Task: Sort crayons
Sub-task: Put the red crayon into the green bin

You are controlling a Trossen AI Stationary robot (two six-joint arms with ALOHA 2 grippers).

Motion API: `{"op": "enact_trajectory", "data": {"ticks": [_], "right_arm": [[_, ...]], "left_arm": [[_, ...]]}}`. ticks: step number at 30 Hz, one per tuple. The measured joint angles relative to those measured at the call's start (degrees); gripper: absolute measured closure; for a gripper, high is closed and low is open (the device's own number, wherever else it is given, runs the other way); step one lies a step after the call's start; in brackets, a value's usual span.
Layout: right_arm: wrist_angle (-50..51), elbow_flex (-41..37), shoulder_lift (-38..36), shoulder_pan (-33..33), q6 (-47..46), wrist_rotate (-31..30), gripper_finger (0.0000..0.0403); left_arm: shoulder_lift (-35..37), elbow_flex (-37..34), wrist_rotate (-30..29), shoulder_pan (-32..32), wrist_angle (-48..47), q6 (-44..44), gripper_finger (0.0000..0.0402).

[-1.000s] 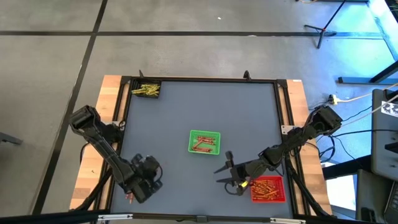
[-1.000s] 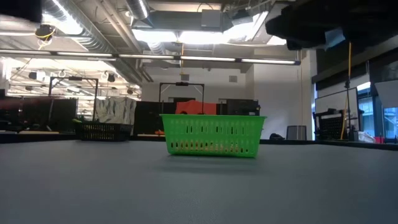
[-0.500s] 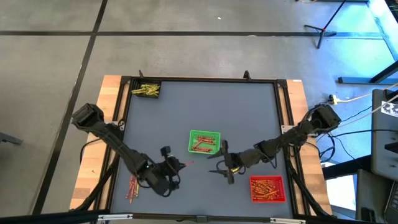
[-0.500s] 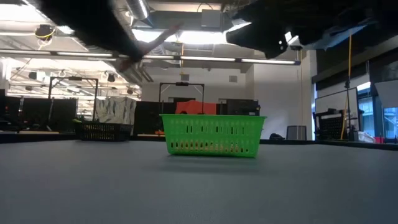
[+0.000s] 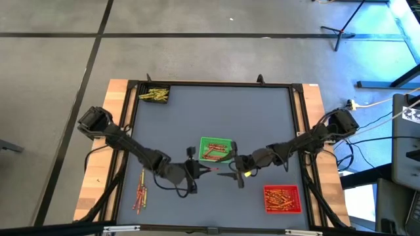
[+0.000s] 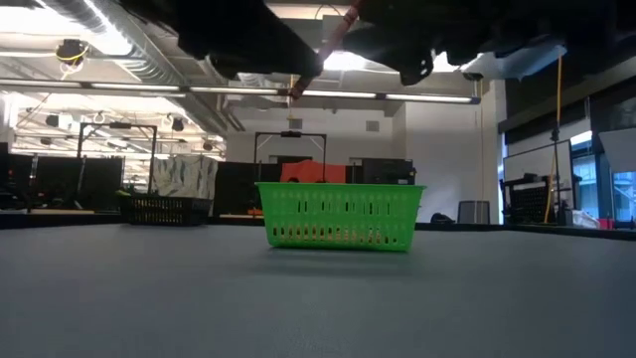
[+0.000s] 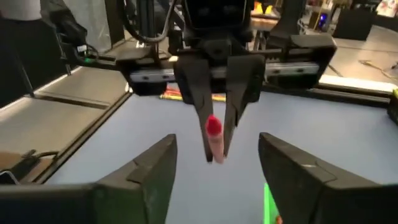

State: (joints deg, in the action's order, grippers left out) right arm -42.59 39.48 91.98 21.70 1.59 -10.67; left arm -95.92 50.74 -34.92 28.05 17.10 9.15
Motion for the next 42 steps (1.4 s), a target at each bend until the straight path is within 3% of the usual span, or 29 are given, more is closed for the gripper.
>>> {"op": "enact_trajectory", "data": {"ticks": [9, 16, 23, 28, 31, 35, 42], "right_arm": [[-4.1, 0.0, 0.0, -3.0, 1.3, 3.8, 0.0276], [-4.0, 0.0, 0.0, -3.4, 2.3, 6.3, 0.0385], [-4.0, 0.0, 0.0, -3.4, 3.1, 5.5, 0.0365], [-3.6, 0.0, 0.0, -3.5, 5.1, 4.8, 0.039], [-2.0, 0.0, -0.1, -3.4, 6.0, 0.6, 0.0386], [7.9, 2.3, -1.2, -3.9, 5.9, -4.5, 0.0377], [44.6, 18.3, 0.2, -7.4, 2.8, -5.3, 0.0391]], "left_arm": [[0.0, 0.0, -0.1, -2.7, 2.0, -0.8, 0.0395], [0.0, 0.0, 0.1, -2.7, 3.5, -1.0, 0.0395], [0.0, 0.0, 0.1, -2.9, 3.7, -1.9, 0.0379], [0.0, 0.0, 0.9, -2.9, 1.3, -0.3, 0.0319], [1.0, -0.1, 1.6, -2.1, -3.6, 1.1, 0.0286], [3.4, 0.0, 1.0, 0.4, -14.4, 6.4, 0.0269], [3.9, -0.1, -4.6, 5.3, -27.3, 15.2, 0.0267]]}}
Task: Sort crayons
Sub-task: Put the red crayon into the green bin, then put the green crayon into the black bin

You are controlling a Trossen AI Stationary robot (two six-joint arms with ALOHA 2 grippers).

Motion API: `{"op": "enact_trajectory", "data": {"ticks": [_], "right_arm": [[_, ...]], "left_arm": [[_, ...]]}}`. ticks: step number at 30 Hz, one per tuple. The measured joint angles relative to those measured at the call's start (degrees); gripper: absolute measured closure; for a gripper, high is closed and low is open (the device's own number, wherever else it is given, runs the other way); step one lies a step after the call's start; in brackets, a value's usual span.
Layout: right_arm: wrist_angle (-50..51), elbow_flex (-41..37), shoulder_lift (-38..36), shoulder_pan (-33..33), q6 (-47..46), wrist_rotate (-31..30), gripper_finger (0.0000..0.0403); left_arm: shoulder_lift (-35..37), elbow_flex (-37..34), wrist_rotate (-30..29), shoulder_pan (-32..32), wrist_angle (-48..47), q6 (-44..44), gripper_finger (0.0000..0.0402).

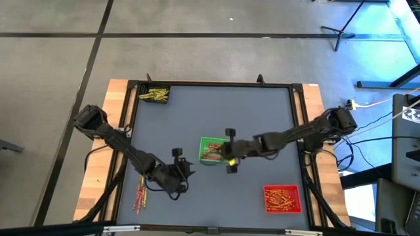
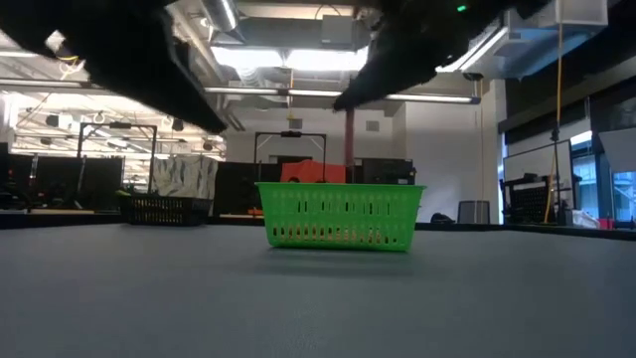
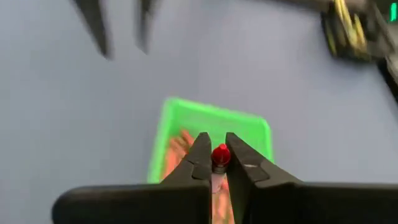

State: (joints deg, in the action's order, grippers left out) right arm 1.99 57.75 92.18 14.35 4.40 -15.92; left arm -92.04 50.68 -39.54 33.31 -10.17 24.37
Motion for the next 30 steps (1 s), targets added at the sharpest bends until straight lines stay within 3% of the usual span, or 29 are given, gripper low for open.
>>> {"op": "enact_trajectory", "data": {"ticks": [3, 6, 9, 15, 25, 30], "right_arm": [[10.8, 4.9, 1.5, -2.5, -3.5, 0.9, 0.038], [16.3, 7.3, 3.4, -5.5, -6.7, 6.2, 0.0371], [18.2, 7.4, 5.7, -7.7, -8.2, 11.7, 0.0375], [17.8, 7.4, 7.6, -8.0, -8.6, 13.1, 0.0376], [16.6, 7.5, 7.4, -8.0, -7.5, 14.9, 0.024], [16.7, 7.5, 3.5, -5.7, -6.5, 13.4, 0.0219]], "left_arm": [[-0.2, 0.0, -3.1, 1.4, -2.9, 3.2, 0.0267], [-0.2, 0.0, -5.9, 2.6, -3.0, 3.9, 0.0266], [-0.2, 0.0, -7.7, 3.4, -3.1, 3.8, 0.0266], [-0.2, 0.0, -7.9, 3.9, -3.0, 3.9, 0.0266], [-0.2, 0.0, -8.0, 3.7, -3.1, 5.4, 0.0266], [-0.2, 0.0, -7.0, 3.7, -3.1, 5.6, 0.0266]]}}
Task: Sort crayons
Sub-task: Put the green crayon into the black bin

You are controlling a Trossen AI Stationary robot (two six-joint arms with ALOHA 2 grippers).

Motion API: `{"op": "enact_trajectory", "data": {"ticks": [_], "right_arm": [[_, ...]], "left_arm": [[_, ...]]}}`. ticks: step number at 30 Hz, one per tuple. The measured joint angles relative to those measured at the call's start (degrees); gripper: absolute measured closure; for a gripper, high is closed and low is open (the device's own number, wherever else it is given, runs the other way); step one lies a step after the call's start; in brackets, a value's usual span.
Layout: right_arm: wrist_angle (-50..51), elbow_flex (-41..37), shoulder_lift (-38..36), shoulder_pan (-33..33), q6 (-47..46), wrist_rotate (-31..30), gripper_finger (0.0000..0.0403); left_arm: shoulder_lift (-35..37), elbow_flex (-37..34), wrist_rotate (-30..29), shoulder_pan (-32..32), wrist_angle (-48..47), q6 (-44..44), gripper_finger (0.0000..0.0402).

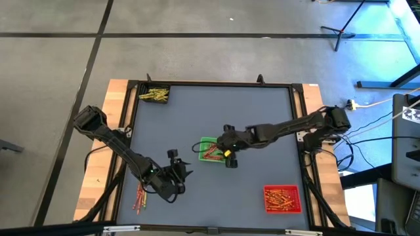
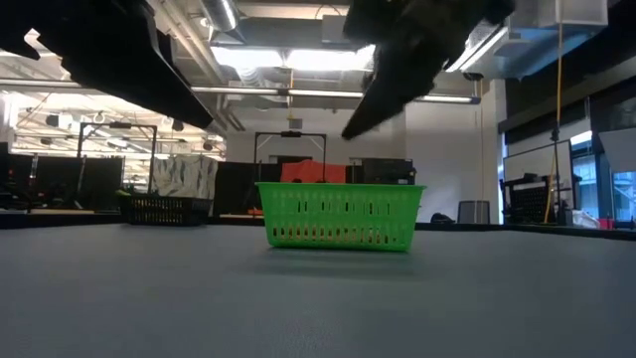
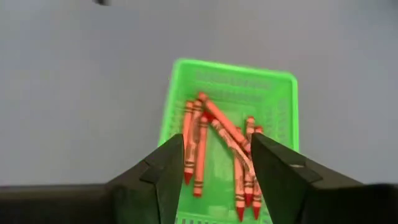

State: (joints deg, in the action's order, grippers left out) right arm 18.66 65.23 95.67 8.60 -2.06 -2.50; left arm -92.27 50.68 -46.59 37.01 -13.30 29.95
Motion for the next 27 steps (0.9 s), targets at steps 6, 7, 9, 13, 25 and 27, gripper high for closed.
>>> {"op": "enact_trajectory", "data": {"ticks": [6, 7, 9, 13, 25, 27], "right_arm": [[-4.2, -3.2, -3.6, 6.3, 4.3, -2.0, 0.0228], [-5.7, -4.3, -3.7, 7.3, 4.7, -2.3, 0.0229], [-10.2, -6.7, -3.7, 9.4, 5.3, -4.0, 0.0232], [-24.0, -12.4, -3.7, 13.9, 7.6, -8.4, 0.0237], [-42.8, -20.6, -4.0, 20.8, 11.1, -14.7, 0.0243], [-42.8, -21.4, -4.0, 20.7, 8.8, -13.9, 0.0243]], "left_arm": [[0.0, 0.0, 1.5, 0.1, -0.2, 1.5, 0.0266], [0.0, 0.0, 2.0, 0.1, -0.2, 1.8, 0.0266], [0.0, 0.0, 3.5, 0.1, -0.2, 2.9, 0.0266], [0.0, 0.0, 6.4, 0.1, -0.5, 5.4, 0.0266], [1.8, 7.5, 14.4, 0.6, -21.1, 29.6, 0.0266], [1.9, 8.6, 17.3, 1.1, -26.2, 37.5, 0.0266]]}}
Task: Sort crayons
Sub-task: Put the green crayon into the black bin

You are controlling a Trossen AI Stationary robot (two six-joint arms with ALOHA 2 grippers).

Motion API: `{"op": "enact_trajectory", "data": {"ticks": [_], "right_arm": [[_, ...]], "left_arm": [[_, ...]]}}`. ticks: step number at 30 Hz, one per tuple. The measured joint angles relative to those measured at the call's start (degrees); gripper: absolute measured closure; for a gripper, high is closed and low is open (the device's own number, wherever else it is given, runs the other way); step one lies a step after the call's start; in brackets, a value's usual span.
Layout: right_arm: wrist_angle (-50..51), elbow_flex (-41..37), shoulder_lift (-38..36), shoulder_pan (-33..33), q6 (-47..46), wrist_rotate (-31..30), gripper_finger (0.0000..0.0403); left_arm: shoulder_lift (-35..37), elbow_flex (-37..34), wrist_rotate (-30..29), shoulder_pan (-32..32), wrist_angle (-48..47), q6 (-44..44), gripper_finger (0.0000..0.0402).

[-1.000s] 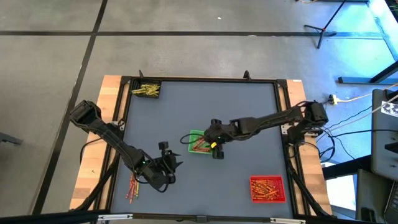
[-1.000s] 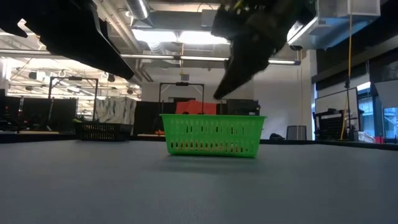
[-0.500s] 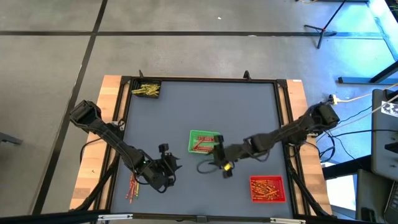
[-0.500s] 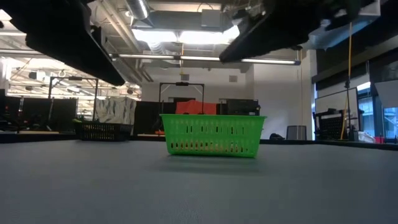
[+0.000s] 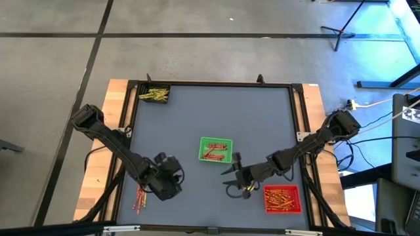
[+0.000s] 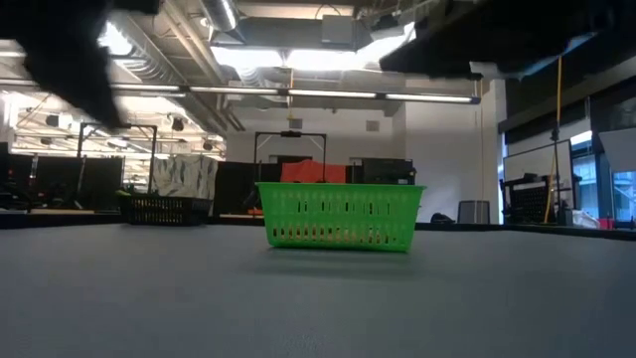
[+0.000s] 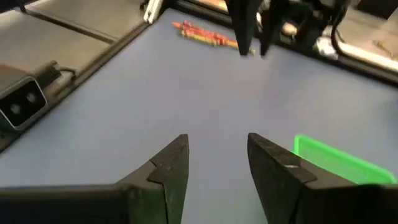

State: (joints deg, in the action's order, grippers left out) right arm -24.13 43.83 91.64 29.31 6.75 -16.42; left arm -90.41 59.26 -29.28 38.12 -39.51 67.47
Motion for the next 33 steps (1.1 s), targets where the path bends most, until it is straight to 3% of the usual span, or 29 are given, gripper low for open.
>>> {"op": "enact_trajectory", "data": {"ticks": [6, 12, 17, 33], "right_arm": [[0.1, -2.2, 0.0, 0.0, -4.8, 1.0, 0.0243], [-0.7, -3.1, 0.0, 0.0, -5.0, 1.0, 0.0243], [-0.7, -3.4, 0.0, 0.0, -5.0, 1.0, 0.0243], [-0.5, -3.3, 0.4, -0.1, -4.9, 1.0, 0.0243]], "left_arm": [[0.0, 0.0, 13.1, 2.2, -16.8, 23.8, 0.0266], [-0.1, -0.7, 20.2, 4.8, -25.8, 39.7, 0.0266], [-0.1, -5.2, 27.6, 4.9, -24.3, 43.5, 0.0266], [0.2, -16.1, 30.4, 4.6, -13.3, 44.7, 0.0266]]}}
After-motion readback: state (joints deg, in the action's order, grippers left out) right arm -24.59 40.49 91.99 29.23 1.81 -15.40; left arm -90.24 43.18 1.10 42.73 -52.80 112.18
